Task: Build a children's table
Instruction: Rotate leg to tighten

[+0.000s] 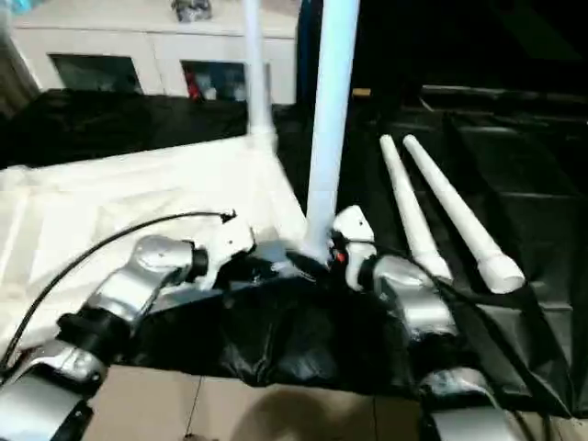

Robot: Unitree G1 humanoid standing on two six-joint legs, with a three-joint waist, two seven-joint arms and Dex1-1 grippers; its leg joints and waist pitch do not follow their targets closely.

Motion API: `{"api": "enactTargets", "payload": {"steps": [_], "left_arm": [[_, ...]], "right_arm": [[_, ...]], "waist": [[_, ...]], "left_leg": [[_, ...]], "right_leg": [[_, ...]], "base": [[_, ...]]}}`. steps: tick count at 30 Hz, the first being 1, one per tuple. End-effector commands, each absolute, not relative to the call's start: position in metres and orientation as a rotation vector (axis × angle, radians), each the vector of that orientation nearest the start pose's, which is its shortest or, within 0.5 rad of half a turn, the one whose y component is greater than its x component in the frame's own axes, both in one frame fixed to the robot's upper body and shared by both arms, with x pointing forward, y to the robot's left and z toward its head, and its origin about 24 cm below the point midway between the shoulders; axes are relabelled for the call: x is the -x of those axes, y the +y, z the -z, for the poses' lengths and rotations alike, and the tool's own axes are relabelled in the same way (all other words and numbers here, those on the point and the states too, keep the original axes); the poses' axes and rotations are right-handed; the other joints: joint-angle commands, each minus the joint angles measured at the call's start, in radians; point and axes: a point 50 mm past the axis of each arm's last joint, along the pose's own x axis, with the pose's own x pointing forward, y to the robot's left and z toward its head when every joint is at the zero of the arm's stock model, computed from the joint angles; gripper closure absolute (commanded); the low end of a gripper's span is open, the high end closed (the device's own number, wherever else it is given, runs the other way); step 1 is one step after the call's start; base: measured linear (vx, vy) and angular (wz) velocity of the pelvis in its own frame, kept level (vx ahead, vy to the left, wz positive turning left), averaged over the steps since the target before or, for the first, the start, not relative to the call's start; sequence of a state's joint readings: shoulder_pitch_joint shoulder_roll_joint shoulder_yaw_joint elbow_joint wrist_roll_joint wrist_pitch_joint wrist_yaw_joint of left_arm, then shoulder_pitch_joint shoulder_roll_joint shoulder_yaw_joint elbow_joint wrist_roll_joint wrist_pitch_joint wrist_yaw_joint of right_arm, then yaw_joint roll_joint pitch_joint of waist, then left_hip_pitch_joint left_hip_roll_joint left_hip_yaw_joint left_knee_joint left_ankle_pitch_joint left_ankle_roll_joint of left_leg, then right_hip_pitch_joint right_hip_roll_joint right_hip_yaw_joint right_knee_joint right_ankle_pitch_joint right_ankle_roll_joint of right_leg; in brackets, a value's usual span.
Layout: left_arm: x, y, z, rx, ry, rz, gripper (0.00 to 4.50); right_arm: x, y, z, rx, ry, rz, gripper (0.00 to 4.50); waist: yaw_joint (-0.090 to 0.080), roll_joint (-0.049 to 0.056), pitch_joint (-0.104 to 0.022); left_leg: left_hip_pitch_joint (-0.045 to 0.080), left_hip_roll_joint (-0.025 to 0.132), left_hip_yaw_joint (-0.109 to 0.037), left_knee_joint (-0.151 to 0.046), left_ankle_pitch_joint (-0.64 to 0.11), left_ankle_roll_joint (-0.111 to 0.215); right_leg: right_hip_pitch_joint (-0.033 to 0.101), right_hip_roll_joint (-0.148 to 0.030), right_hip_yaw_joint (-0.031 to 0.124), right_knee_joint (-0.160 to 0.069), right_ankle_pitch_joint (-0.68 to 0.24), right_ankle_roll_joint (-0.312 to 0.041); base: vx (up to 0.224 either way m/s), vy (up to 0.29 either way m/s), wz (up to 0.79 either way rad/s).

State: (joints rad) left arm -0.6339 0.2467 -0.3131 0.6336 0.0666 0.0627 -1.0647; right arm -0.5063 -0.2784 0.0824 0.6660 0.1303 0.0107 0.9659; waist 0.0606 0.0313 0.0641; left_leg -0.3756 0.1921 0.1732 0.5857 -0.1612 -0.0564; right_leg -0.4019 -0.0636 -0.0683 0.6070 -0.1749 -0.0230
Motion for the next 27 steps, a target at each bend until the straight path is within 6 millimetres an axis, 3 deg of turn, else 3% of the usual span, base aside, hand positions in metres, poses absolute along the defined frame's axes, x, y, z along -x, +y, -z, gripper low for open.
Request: {"api": "enactTargets", "payload": {"steps": [1, 4, 8, 10, 18, 20, 23, 25, 27], "left_arm": [[-0.319, 0.085, -0.058, -0.429, 0.307, 1.378, 4.5], [-0.316, 0.09, -0.058, -0.431, 0.319, 1.404, 4.5], [-0.313, 0.096, -0.057, -0.435, 0.34, 1.435, 4.5], [-0.313, 0.096, -0.057, -0.432, 0.345, 1.442, 4.5], [-0.314, 0.093, -0.057, -0.436, 0.325, 1.413, 4.5], [-0.319, 0.089, -0.057, -0.445, 0.31, 1.35, 4.5], [-0.326, 0.085, -0.056, -0.444, 0.317, 1.262, 4.5], [-0.335, 0.072, -0.061, -0.413, 0.295, 1.171, 4.5], [-0.338, 0.065, -0.063, -0.401, 0.289, 1.143, 4.5]], "right_arm": [[-0.308, -0.135, -0.038, 0.098, 0.288, -1.181, 0.66], [-0.304, -0.139, -0.039, 0.107, 0.307, -1.227, 0.66], [-0.299, -0.141, -0.039, 0.127, 0.331, -1.281, 0.92], [-0.297, -0.141, -0.039, 0.13, 0.337, -1.292, 1.27], [-0.292, -0.133, -0.035, 0.108, 0.349, -1.301, 1.71], [-0.297, -0.131, -0.03, 0.12, 0.359, -1.213, 1.74], [-0.31, -0.129, -0.021, 0.133, 0.407, -1.017, 1.75], [-0.326, -0.126, -0.011, 0.129, 0.439, -0.737, 1.76], [-0.331, -0.123, -0.009, 0.088, 0.449, -0.642, 1.77]], "waist": [[0.006, -0.004, -0.069], [0.01, -0.004, -0.068], [0.011, -0.006, -0.067], [0.012, -0.009, -0.068], [0.016, -0.01, -0.067], [0.014, -0.01, -0.064], [0.004, -0.01, -0.058], [-0.016, -0.01, -0.053], [-0.027, -0.01, -0.056]], "left_leg": [[0.012, 0.04, -0.008, -0.066, -0.289, 0.067], [0.014, 0.041, -0.009, -0.068, -0.299, 0.059], [0.013, 0.039, -0.01, -0.067, -0.298, 0.052], [0.011, 0.039, -0.01, -0.066, -0.282, 0.053], [0.013, 0.04, -0.01, -0.068, -0.28, 0.048], [0.014, 0.038, -0.01, -0.069, -0.293, 0.041], [0.02, 0.032, -0.014, -0.071, -0.336, 0.015], [0.026, 0.025, -0.018, -0.067, -0.385, -0.008], [0.027, 0.023, -0.025, -0.067, -0.41, -0.007]], "right_leg": [[0.048, -0.075, 0.045, -0.09, -0.298, -0.213], [0.047, -0.076, 0.046, -0.091, -0.323, -0.206], [0.046, -0.077, 0.047, -0.093, -0.346, -0.197], [0.047, -0.079, 0.047, -0.092, -0.344, -0.195], [0.045, -0.077, 0.047, -0.093, -0.357, -0.183], [0.042, -0.078, 0.047, -0.095, -0.373, -0.181], [0.037, -0.079, 0.043, -0.104, -0.476, -0.157], [0.028, -0.08, 0.037, -0.117, -0.596, -0.119], [0.031, -0.083, 0.03, -0.128, -0.637, -0.084]], "base": [[0.0, 0.0, 0.0], [0.0, 0.0, 0.0], [0.0, 0.0, 0.0], [0.0, 0.0, 0.0], [0.0, 0.0, 0.0], [0.0, 0.0, 0.0], [0.0, 0.0, 0.0], [0.0, 0.0, 0.0], [0.0, 0.0, 0.0]]}}
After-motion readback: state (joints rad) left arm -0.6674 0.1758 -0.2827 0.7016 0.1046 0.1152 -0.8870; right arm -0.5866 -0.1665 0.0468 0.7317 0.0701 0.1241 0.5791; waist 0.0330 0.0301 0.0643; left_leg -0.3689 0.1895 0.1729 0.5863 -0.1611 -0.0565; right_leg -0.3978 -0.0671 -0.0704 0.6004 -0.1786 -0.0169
